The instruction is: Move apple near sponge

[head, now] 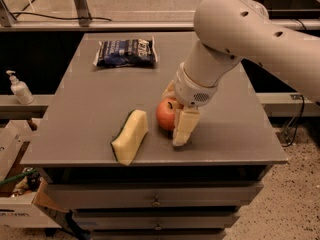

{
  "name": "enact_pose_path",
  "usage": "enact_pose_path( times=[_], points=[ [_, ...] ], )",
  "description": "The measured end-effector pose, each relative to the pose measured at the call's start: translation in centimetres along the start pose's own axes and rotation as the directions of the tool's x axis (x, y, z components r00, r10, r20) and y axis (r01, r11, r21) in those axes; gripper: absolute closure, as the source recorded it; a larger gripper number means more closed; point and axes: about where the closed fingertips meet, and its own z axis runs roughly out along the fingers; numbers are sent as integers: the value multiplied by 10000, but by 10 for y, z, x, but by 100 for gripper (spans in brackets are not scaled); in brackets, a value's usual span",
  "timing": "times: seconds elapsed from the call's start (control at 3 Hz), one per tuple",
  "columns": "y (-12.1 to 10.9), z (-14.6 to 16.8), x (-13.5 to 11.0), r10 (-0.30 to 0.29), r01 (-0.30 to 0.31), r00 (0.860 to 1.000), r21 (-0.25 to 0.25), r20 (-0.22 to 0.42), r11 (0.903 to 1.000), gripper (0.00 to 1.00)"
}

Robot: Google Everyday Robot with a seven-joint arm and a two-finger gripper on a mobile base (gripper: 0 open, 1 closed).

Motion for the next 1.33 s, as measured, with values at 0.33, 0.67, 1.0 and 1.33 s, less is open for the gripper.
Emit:
enact_pose_path(
  times=[0.33,0.67,1.0,1.33],
  points=[
    [3,-10,4,166,-166,9999,-175,19,9997,0],
    [2,-42,19,599,-594,9975,-148,367,9981,0],
    [-6,-86,57,1302,-1326,9832,100,1280,9911,0],
    [-17,-104,54,1231,-1315,9808,472,1515,9902,0]
  ],
)
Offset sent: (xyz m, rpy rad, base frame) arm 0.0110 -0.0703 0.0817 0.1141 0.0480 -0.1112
